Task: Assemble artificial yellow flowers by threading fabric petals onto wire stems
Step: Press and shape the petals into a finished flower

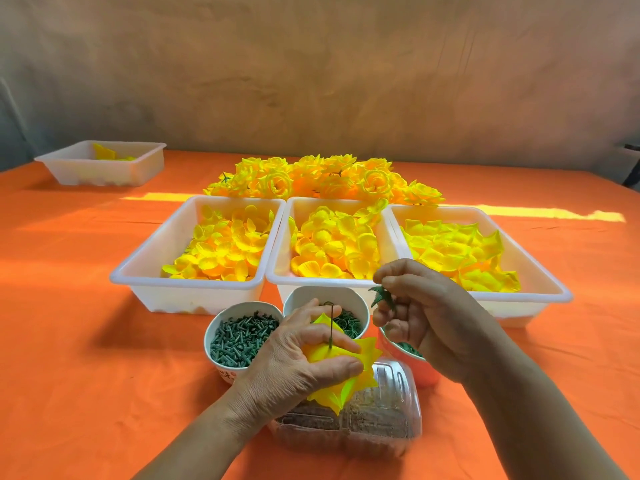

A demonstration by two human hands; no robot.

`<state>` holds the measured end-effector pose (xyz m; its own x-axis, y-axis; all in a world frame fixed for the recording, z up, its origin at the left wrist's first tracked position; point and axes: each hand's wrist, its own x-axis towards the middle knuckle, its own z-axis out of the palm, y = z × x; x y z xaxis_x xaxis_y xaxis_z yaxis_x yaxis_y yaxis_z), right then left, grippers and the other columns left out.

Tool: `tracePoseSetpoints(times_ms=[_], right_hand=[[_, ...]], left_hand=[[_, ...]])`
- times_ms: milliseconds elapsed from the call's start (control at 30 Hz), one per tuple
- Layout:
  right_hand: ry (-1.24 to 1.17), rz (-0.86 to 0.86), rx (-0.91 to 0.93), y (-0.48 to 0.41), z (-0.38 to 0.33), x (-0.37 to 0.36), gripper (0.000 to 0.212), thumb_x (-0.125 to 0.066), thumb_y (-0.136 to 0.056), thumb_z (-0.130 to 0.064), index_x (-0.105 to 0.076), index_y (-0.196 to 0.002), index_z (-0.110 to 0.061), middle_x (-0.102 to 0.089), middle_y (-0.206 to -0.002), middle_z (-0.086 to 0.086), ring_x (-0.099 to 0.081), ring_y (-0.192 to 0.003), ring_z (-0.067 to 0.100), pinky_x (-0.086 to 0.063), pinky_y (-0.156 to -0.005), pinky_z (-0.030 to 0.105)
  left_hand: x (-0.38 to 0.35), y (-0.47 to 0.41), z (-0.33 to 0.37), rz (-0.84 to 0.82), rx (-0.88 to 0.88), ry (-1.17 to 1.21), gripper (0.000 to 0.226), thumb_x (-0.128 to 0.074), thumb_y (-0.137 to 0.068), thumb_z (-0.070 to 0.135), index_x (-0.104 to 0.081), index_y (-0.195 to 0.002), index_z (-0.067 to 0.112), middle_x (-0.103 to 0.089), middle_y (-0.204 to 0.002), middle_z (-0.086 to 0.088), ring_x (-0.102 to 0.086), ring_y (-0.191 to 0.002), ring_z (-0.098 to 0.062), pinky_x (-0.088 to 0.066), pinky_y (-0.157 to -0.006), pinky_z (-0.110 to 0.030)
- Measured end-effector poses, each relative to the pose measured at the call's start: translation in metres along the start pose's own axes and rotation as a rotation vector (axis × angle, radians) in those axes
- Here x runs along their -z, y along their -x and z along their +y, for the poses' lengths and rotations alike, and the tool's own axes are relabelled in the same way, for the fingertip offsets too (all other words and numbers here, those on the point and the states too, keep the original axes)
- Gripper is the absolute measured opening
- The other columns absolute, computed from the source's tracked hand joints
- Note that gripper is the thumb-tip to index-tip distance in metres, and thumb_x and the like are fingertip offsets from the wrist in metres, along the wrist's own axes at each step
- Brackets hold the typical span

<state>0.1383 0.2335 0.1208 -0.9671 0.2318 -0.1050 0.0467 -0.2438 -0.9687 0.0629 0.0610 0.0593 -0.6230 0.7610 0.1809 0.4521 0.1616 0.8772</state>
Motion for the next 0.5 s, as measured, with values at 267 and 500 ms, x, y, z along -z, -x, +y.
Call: tracePoseSetpoints(times_ms=[267,500], right_hand=[[-0.057,-0.238,0.115,0.008,-0.008,-0.028,0.017,-0.069,-0.072,-0.019,-0.078,-0.084,-0.011,-0.062,-0.070,0.007,-0.058,-0.058,0.011,-0.047,-0.049,0.018],[0.015,-0.259,0.123,0.010,0.000,-0.032,0.019,-0.073,-0.074,-0.013,-0.077,-0.093,-0.012,-0.063,-0.069,0.007,-0.056,-0.059,0.014,-0.047,-0.053,0.020]], left_hand=[[-0.004,0.006,-0.005,0.119,0.039,0.062,0.024,-0.078,-0.062,0.060,-0.076,-0.081,0.047,-0.058,-0.129,0.019,-0.043,-0.136,-0.013,-0.035,-0.112,-0.052],[-0.004,0.006,-0.012,0.105,0.008,0.083,0.026,-0.077,-0.062,0.062,-0.076,-0.082,0.046,-0.060,-0.112,0.030,-0.050,-0.131,-0.023,-0.041,-0.104,-0.060]])
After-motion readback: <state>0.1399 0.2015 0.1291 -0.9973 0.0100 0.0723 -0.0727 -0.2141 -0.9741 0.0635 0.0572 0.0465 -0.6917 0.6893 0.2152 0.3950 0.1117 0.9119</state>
